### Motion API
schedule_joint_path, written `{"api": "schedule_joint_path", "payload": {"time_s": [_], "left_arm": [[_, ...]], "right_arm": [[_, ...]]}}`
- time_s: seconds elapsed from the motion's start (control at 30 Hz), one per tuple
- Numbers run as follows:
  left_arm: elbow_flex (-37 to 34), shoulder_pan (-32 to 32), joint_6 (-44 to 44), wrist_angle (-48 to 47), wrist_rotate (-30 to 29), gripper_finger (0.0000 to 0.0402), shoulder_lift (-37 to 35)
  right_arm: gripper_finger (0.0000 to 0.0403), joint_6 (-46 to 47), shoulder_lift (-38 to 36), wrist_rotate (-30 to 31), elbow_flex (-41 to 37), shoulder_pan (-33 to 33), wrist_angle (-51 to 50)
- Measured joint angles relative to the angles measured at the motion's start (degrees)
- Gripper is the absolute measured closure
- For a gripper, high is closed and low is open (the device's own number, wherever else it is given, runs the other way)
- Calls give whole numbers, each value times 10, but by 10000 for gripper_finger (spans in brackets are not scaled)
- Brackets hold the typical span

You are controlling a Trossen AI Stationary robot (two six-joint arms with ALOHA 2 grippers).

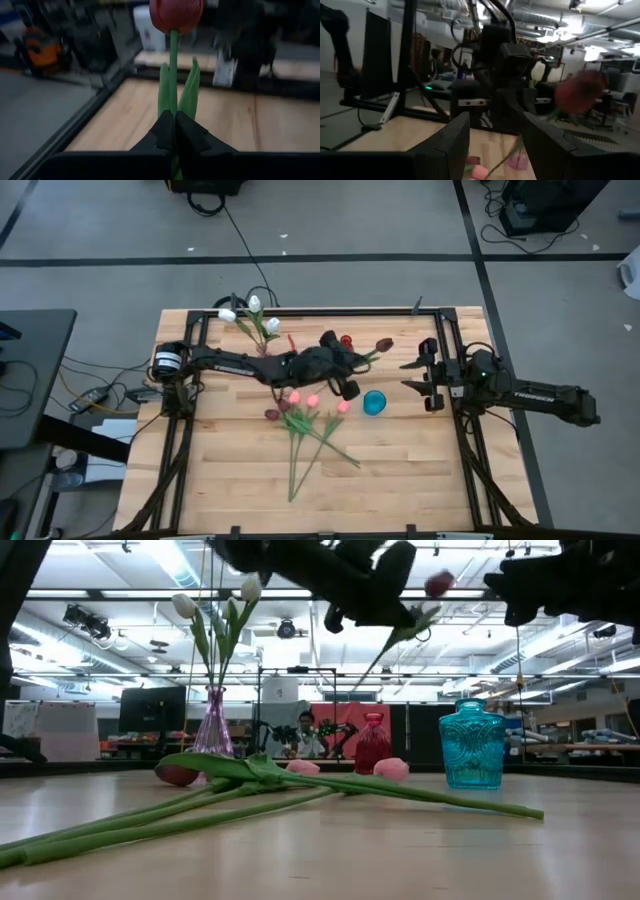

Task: Sort flowers into vase by color
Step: Put the red tulip into the red vase

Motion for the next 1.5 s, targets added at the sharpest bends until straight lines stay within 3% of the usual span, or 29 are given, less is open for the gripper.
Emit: {"api": "schedule_joint_path", "payload": {"time_s": [0.23, 0.6, 0.9, 1.17, 1.4, 1.5], "left_arm": [[-105, 9, 52, 350, -2, 388, 21], [-100, 29, 168, 538, -31, 388, 36], [-73, 52, 173, 545, -34, 388, 41], [36, 11, 199, 383, -114, 388, 43], [44, -33, 314, 471, -243, 397, 69], [48, -40, 353, 525, -262, 398, 108]], "right_arm": [[216, 4, 14, 21, 0, -14, 6], [216, 0, 43, 84, 0, -35, 12], [216, 0, 61, 86, 0, -37, 34], [216, 1, 71, 86, 0, -37, 44], [216, 9, 71, 86, 0, -37, 54], [216, 10, 73, 86, 0, -37, 54]]}}
